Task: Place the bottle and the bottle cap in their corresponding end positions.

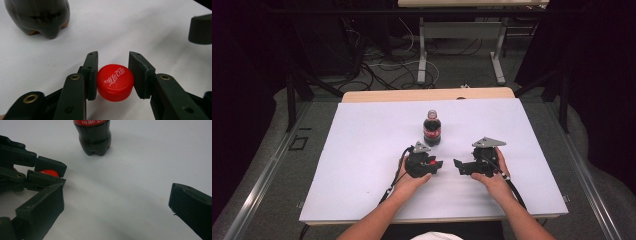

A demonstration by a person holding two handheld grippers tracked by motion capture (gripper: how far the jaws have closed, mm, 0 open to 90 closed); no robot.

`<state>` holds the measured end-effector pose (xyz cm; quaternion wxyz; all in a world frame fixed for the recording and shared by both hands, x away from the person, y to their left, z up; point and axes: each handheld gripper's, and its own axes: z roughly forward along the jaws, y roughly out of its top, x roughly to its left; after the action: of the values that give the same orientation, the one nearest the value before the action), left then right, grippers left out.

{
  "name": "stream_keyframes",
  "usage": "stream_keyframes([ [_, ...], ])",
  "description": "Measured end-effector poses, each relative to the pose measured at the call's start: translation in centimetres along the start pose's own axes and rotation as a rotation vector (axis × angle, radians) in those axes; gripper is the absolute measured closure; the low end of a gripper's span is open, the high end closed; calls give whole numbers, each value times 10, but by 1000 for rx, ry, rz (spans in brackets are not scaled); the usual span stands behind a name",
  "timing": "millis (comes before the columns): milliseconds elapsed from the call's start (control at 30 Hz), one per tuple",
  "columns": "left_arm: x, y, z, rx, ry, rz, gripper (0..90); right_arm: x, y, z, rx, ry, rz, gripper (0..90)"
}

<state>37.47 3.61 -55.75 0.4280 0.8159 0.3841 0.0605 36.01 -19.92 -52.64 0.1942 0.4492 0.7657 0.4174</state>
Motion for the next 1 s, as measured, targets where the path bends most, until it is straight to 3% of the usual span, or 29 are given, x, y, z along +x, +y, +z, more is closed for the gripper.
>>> stream_keyframes([
  [33,-2,-2,1,-2,0,-23,616,1,0,-1,3,2,14,0],
  [100,-2,-4,1,10,2,-2,616,-1,0,0,-6,2,3,0],
  [133,-4,-5,1,7,2,-19,616,-1,0,-1,-5,2,7,0],
  [167,-3,-6,0,24,7,10,616,0,0,-1,-3,0,9,0],
  [200,-4,-7,0,20,10,3,615,0,1,-1,-1,3,8,0],
  [233,-2,-7,0,22,17,27,615,-1,0,0,-6,4,1,0],
  [333,-1,-9,-1,30,15,1,615,0,0,0,4,8,17,0],
  [500,-1,-11,-2,36,10,15,613,-2,0,-1,-1,2,9,0],
  [567,-1,-11,-2,35,2,-4,609,-2,0,-1,-1,8,20,0],
  [767,-3,-11,-2,31,-21,-20,519,-3,0,-1,0,7,14,0],
  [867,-2,-11,-5,43,-24,2,476,-3,0,-1,-1,13,25,0],
  [1000,-1,-9,-14,30,-19,-23,425,-4,0,-1,-2,11,24,0],
])
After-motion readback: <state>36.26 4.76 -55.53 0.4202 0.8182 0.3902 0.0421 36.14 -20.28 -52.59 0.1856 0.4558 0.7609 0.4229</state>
